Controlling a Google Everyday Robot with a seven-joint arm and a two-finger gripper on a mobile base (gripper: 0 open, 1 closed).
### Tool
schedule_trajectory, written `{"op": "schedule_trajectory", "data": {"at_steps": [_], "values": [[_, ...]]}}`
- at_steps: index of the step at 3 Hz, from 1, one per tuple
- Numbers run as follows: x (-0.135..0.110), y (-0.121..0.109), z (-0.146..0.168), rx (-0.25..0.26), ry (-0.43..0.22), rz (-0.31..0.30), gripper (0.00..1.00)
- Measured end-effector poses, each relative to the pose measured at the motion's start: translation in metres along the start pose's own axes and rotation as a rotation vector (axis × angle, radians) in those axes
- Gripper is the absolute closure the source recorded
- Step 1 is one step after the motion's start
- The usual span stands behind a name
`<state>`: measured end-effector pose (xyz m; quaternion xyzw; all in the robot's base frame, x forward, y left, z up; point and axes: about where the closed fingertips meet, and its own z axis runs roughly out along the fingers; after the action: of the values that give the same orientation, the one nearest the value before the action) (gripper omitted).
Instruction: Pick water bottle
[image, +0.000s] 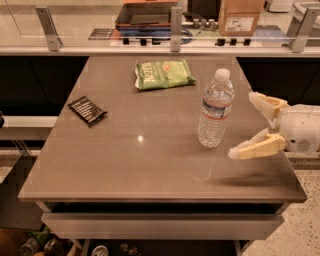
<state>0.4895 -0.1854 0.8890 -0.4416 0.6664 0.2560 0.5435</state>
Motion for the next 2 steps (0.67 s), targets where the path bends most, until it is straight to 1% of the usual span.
{"op": "schedule_trajectory", "data": {"at_steps": [1,2], "values": [[0.001,-0.002,0.013,0.012,0.002,0.029,0.0],[0.0,-0.003,0.026,0.013,0.005,0.066,0.0]]}}
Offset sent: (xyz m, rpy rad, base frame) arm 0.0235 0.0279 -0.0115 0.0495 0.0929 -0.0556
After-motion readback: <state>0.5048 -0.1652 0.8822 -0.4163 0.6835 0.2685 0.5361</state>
